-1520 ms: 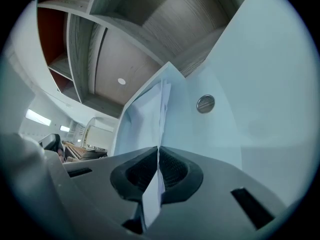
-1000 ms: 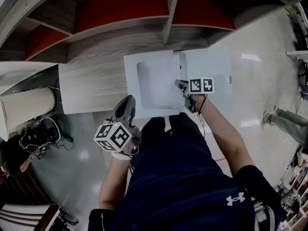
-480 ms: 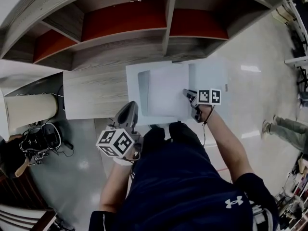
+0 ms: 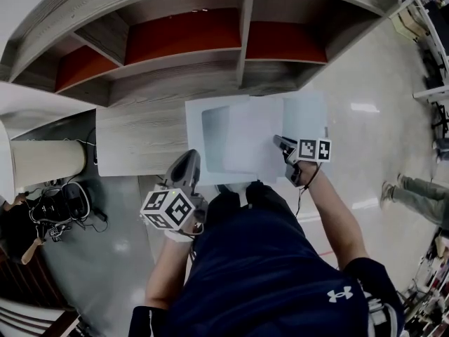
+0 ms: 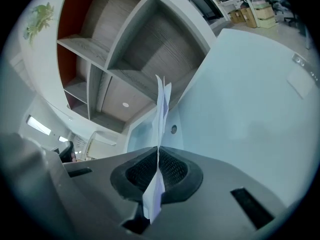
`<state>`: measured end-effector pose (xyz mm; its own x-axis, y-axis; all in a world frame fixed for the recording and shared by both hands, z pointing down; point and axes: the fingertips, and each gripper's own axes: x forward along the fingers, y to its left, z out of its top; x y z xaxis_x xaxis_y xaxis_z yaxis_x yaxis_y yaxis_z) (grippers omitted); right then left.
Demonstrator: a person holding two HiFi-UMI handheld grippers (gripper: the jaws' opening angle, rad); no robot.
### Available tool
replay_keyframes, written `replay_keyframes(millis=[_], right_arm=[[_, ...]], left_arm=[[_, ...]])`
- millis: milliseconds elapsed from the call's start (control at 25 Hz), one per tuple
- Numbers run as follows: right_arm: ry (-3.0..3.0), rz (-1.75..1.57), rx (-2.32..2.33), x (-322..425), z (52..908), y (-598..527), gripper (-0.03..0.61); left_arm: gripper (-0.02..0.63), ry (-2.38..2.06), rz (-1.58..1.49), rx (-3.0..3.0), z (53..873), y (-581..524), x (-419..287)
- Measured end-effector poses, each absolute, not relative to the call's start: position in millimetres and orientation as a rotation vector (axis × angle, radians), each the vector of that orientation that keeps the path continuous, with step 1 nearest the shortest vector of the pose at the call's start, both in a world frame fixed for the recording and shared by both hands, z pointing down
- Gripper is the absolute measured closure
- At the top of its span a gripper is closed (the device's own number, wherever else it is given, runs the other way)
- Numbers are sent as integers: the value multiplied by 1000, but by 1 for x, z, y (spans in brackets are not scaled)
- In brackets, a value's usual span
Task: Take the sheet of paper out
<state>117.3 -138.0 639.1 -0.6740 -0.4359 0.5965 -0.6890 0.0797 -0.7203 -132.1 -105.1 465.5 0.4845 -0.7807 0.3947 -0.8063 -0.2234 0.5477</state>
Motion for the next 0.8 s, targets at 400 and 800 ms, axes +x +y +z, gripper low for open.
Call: replay_keyframes(millis=[400,800], right_arm=[[-2203,1531,1166,123,595,-127,562],[-2248,1449,1215,127,562,-118,563]], left_arm=[[598,-1310,37,2032,456,-107,-132],[598,-1310,25,2037,456,-107,-133]])
